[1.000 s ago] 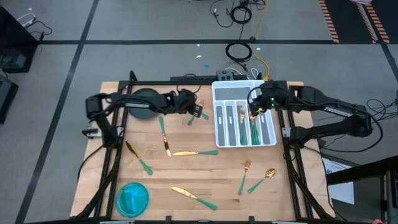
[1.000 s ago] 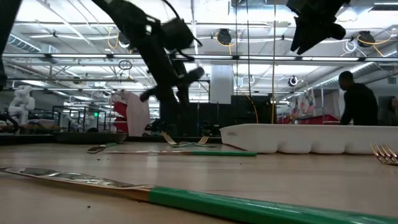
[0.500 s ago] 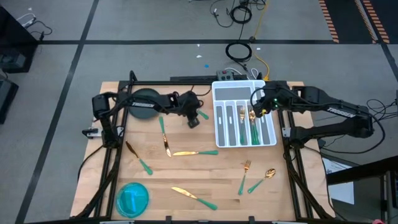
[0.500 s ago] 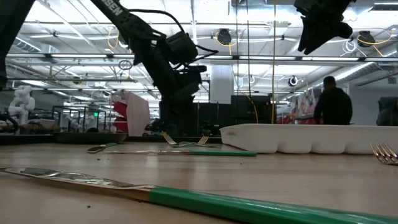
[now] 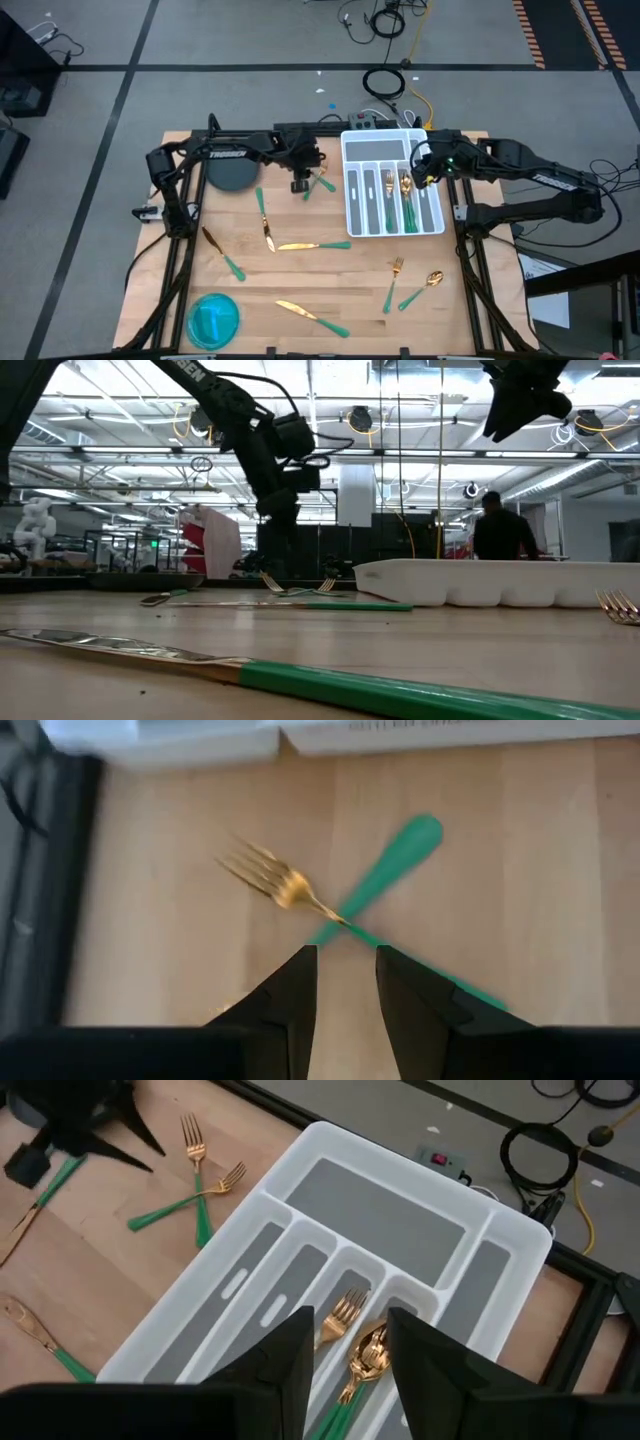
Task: Sort silverware
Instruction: Put the green fork into the white silverware organizer
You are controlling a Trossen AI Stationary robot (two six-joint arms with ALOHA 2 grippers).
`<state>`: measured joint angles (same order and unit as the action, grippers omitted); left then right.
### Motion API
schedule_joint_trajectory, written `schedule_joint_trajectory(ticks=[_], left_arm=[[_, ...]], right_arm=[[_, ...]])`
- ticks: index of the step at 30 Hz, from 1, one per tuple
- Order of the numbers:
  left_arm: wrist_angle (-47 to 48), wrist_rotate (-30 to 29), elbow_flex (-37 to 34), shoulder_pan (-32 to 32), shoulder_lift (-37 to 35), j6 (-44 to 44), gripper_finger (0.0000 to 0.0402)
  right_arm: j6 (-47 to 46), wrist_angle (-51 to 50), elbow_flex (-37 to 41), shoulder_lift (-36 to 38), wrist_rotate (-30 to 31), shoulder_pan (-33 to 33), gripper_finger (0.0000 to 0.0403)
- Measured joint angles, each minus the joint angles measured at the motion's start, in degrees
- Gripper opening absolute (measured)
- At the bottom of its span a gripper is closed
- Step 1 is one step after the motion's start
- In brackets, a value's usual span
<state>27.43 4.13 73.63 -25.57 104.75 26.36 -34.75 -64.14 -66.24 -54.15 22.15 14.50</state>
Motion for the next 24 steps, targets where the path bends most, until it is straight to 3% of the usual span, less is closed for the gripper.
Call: schedule_joint_trajectory(ticks=[10,17,24], left_arm=[[3.14,3.87,1.70,-6.41,0.04,13.33,0.0113],[2.54,7.72,1.86,-8.15,1.78,15.76,0.0113],[5.54,8.91,8.24,-7.80,8.64,17.62,0.0113]], right_arm=[[1.40,-0.03,0.02,0.28,0.00,0.00,0.0120],[1.40,-0.02,0.02,0.27,0.00,0.00,0.0120],[1.40,-0.02,0.02,0.26,-1.51,0.00,0.0120]])
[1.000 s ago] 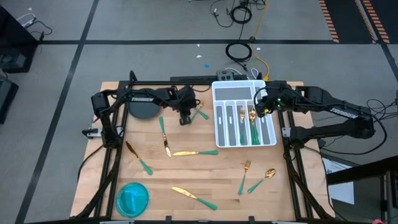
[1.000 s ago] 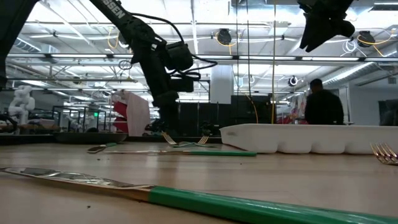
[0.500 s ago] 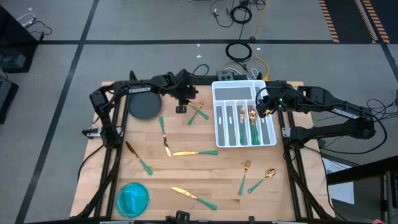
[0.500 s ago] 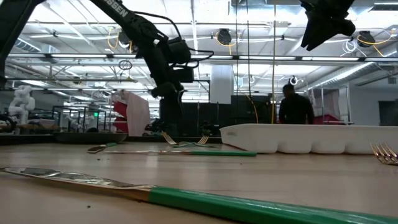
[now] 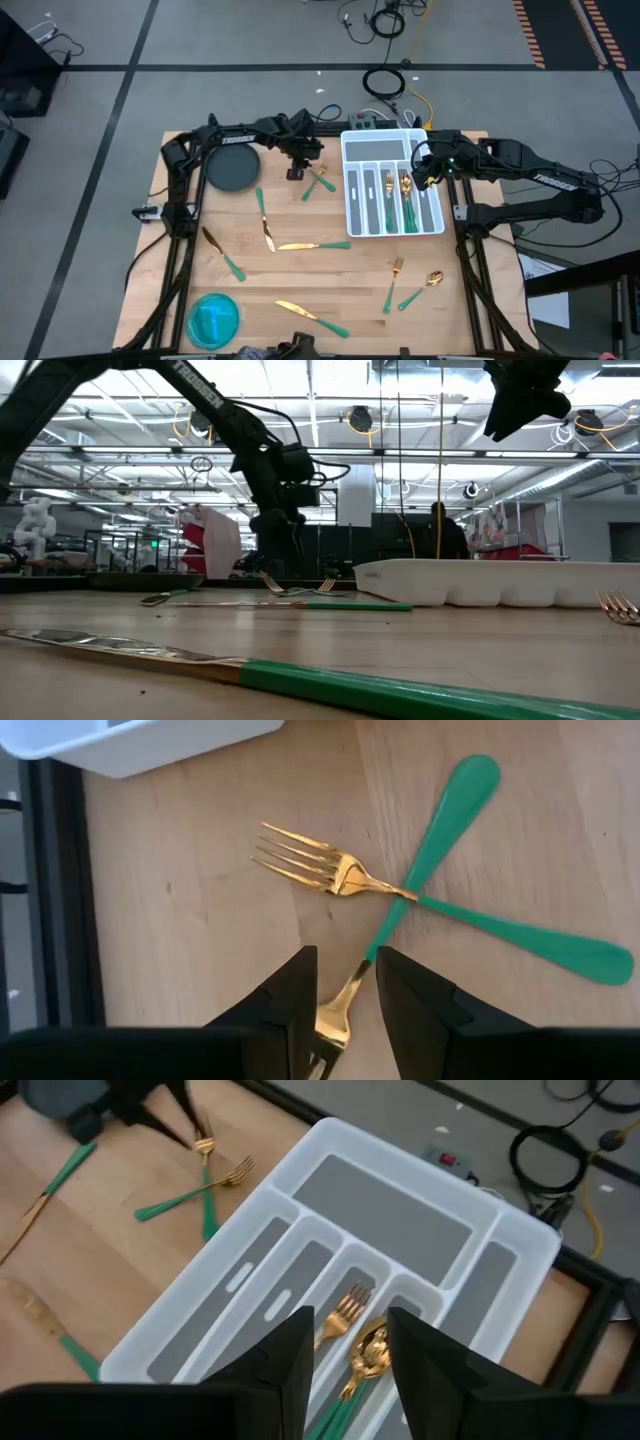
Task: Sort silverware
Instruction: Put the green fork into the white silverware organizer
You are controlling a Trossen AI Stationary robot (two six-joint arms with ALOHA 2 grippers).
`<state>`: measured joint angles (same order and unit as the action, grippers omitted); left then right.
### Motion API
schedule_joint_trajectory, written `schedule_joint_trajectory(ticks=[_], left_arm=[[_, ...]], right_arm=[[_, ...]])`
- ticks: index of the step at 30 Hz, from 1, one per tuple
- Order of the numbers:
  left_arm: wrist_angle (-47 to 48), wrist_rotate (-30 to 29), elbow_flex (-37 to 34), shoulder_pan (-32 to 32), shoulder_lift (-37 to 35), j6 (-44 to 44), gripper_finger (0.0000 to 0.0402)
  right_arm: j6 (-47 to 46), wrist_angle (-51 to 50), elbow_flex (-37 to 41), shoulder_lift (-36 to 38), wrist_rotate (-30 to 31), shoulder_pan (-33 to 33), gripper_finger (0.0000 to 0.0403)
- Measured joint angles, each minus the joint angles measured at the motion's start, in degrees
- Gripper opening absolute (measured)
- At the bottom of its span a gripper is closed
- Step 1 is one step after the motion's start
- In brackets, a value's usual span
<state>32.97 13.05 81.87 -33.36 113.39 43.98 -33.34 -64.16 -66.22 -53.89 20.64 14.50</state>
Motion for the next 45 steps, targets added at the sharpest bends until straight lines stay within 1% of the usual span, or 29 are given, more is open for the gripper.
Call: schedule_joint_trajectory(ticks=[6,9,15,21,23,25,32,35,40,43,45], left_arm=[[8.87,0.49,6.52,0.00,5.46,4.76,0.0113],[11.80,0.65,7.64,0.00,6.69,7.01,0.0113],[11.21,0.67,7.64,0.00,8.93,10.33,0.0113],[7.57,0.64,7.71,0.00,10.57,11.94,0.0113],[7.57,0.32,7.71,-0.02,10.40,13.81,0.0105],[7.72,0.17,7.69,0.00,10.50,15.30,0.0089],[6.40,-1.34,7.62,-0.11,10.47,16.53,0.0016],[7.56,-2.05,7.65,-0.10,10.40,16.49,0.0011],[14.12,-5.02,7.82,0.56,10.01,16.40,0.0010],[18.60,-7.23,7.63,0.61,9.26,16.40,0.0009],[19.42,-9.59,7.55,0.58,8.69,16.37,0.0009]], right_arm=[[0.00,0.02,0.00,0.00,-1.48,0.00,0.0120],[0.00,0.02,0.00,0.00,-1.49,0.00,0.0120],[-0.02,0.02,0.00,0.00,-1.50,0.00,0.0120],[-0.76,0.07,0.00,0.00,-1.68,0.00,0.0120],[-1.44,0.11,0.00,0.00,-2.48,0.00,0.0120],[-1.53,0.33,0.00,0.00,-2.98,0.00,0.0120],[-1.97,1.63,0.00,0.00,-3.53,0.00,0.0120],[-1.97,2.19,0.00,0.00,-4.50,0.00,0.0120],[-1.99,2.30,0.00,0.00,-4.54,0.00,0.0120],[-1.99,2.97,0.00,0.00,-4.54,0.00,0.0120],[-1.99,3.30,0.00,0.00,-4.52,0.00,0.0120]])
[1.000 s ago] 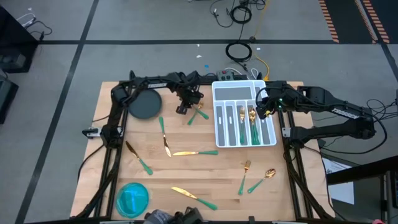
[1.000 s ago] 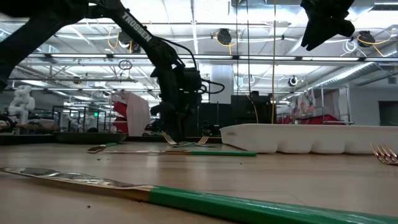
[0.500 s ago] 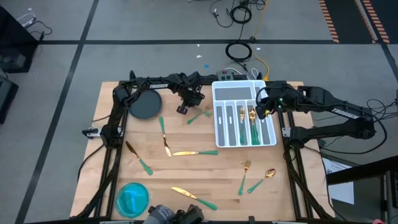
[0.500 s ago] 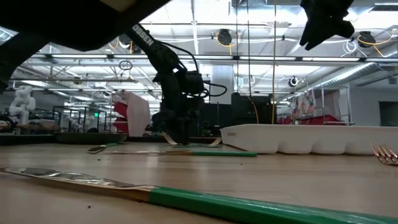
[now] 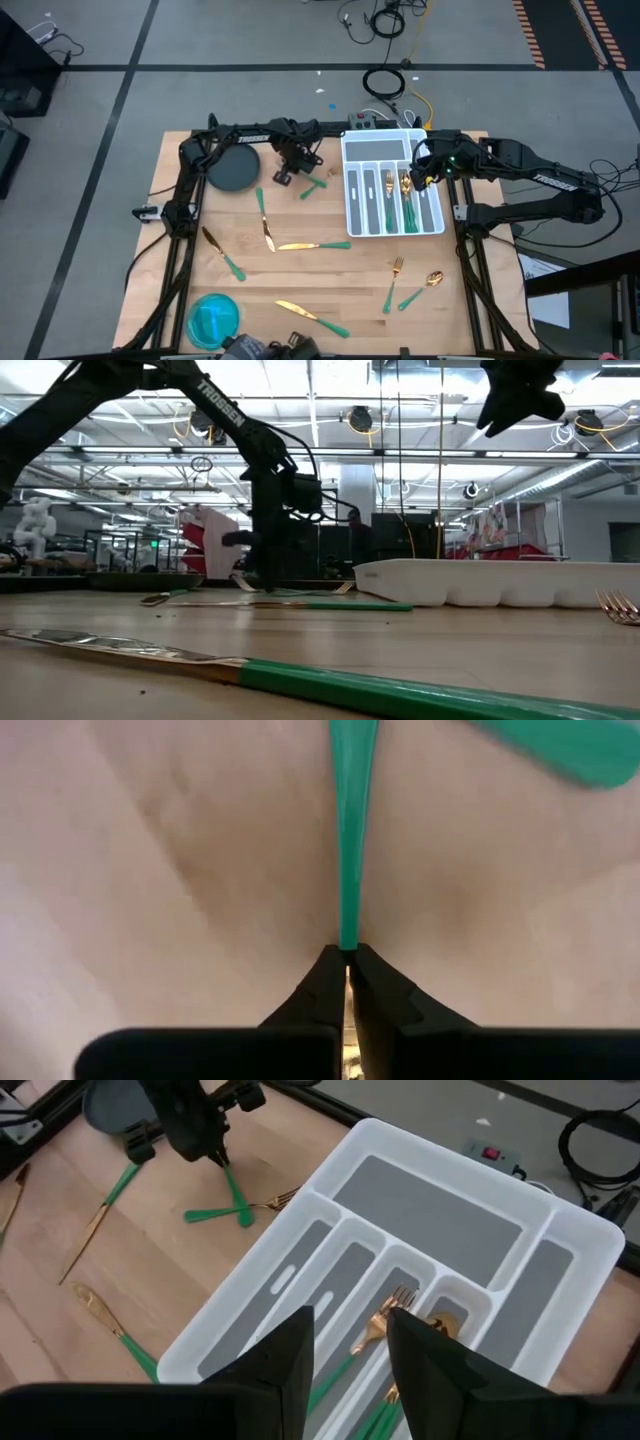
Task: Sort silverware
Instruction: Put the green fork into the white silverware organizer
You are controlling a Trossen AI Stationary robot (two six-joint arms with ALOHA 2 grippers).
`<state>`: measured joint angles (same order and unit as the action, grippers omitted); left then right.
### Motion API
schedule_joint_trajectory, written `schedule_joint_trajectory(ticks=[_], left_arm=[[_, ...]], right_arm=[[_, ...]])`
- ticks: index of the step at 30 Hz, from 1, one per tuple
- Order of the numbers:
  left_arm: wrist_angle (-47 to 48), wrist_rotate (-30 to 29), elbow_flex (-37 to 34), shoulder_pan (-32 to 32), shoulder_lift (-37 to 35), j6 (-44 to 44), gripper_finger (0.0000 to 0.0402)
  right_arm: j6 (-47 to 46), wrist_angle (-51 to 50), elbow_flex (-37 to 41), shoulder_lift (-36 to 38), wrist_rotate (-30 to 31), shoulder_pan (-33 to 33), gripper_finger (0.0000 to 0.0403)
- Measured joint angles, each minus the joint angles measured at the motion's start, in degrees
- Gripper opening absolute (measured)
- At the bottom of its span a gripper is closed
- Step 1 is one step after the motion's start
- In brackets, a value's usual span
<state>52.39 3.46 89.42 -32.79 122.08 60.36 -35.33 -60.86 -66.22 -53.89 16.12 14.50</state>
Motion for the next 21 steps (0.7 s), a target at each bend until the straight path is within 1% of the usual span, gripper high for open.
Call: schedule_joint_trajectory(ticks=[6,10,15,18,21], left_arm=[[0.05,-11.24,-0.05,-1.31,-2.12,0.71,0.0008],[1.80,-15.05,-0.06,-2.15,-2.82,2.35,0.0008],[1.41,-22.68,-0.02,-3.57,-2.84,3.06,0.0007],[1.52,-24.61,0.42,-4.07,-3.14,3.09,0.0007],[1.20,-24.80,1.96,-4.40,-4.28,3.66,0.0007]], right_arm=[[0.00,1.94,0.00,0.00,0.01,-0.24,0.0120],[-0.67,2.91,0.00,0.00,0.00,-1.63,0.0120],[-2.63,2.91,0.00,0.00,0.04,-3.81,0.0120],[-2.99,3.18,0.00,0.00,0.14,-4.61,0.0120],[-2.99,3.32,0.00,0.02,0.26,-5.18,0.0120]])
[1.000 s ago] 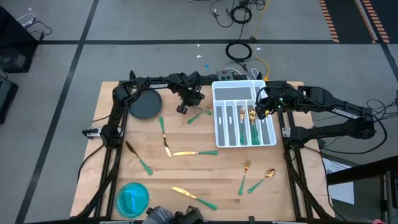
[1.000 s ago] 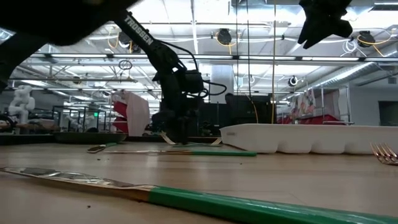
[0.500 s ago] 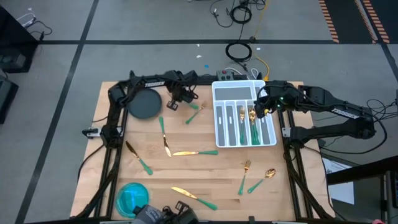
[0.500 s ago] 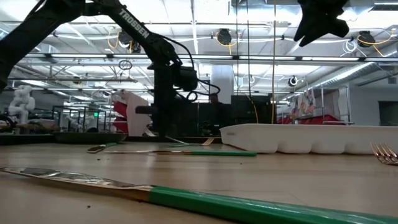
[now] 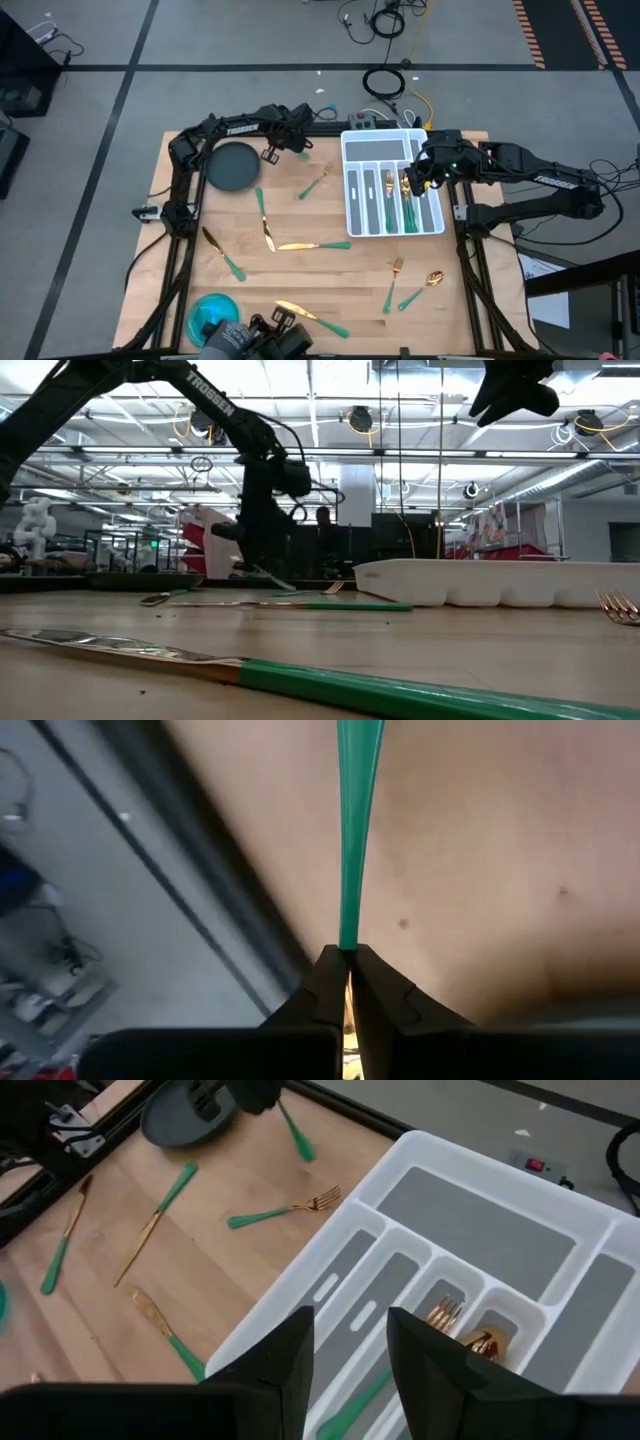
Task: Sort silverware
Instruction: Put the green fork into the white silverware organizer
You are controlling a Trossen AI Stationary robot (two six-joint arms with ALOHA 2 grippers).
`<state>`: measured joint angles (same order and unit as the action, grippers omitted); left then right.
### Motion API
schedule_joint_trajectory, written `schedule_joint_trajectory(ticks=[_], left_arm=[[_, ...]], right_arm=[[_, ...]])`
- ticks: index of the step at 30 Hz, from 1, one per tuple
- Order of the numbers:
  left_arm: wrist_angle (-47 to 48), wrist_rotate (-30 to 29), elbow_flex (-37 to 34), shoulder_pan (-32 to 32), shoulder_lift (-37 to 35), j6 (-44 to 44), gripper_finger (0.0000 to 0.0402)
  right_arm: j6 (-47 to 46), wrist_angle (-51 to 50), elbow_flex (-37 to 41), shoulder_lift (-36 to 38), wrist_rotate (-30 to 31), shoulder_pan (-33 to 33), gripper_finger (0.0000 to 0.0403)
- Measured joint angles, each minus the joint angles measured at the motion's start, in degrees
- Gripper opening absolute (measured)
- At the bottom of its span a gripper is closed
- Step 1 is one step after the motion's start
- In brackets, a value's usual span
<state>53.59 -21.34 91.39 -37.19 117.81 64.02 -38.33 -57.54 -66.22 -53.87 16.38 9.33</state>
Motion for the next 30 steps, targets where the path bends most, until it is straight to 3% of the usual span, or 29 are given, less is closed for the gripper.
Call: schedule_joint_trajectory(ticks=[7,14,30], left_arm=[[-2.22,0.03,6.66,0.23,-3.05,5.40,0.0007],[-4.55,4.60,13.86,6.01,-3.12,15.20,0.0007],[-25.94,14.12,14.96,21.12,-1.56,27.12,0.0007]], right_arm=[[-0.02,0.39,0.00,2.07,0.05,-0.11,0.0120],[0.00,0.35,0.00,5.87,1.97,-0.11,0.0120],[0.63,0.29,0.00,9.51,2.10,-0.07,0.0120]])
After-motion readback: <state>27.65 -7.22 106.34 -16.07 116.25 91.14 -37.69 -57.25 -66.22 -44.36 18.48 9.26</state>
